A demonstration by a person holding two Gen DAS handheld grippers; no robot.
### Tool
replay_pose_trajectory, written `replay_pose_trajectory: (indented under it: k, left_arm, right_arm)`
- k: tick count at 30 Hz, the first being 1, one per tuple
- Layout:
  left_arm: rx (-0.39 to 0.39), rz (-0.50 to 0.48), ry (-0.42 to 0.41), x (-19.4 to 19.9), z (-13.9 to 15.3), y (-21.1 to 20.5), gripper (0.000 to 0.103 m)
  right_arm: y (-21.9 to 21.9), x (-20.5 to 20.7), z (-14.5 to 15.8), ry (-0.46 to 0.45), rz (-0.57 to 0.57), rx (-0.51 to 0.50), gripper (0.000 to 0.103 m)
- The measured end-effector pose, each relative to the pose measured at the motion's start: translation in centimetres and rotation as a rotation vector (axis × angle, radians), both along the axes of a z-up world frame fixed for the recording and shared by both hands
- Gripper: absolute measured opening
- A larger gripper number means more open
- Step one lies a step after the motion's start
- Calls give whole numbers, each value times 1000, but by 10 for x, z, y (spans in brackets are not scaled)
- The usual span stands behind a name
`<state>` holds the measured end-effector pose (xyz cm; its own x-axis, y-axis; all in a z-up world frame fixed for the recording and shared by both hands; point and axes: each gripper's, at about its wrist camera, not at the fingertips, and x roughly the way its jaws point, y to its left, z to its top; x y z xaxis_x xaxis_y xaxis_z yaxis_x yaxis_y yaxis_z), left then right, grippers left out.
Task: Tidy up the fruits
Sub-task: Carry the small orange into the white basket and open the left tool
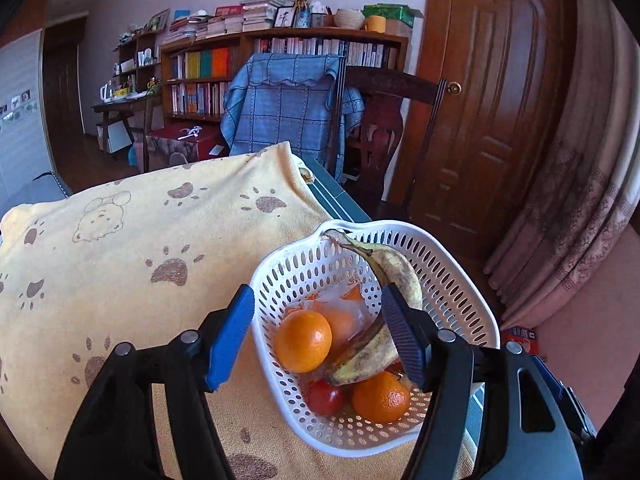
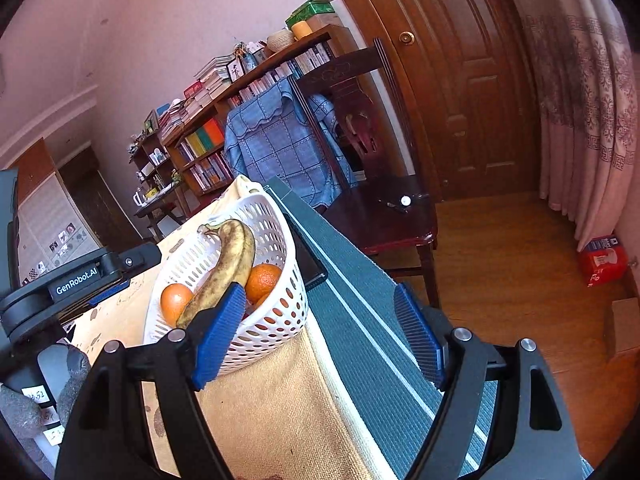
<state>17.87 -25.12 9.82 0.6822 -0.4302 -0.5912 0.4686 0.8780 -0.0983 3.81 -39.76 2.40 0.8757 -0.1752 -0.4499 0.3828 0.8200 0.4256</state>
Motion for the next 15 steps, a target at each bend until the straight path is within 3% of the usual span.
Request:
replay_pose_trajectory:
  k: [9, 12, 15]
  left_arm:
    - [35, 59, -10, 20, 3, 3, 67]
    - [56, 39, -2, 25, 4, -9, 74]
    - [156, 34, 1, 28, -4, -31, 75]
  right_arm:
    - [2, 1, -1, 1, 1, 7, 78]
    - [1, 2, -1, 2, -2, 8, 78]
    - [1, 2, 0, -1, -1, 8, 78]
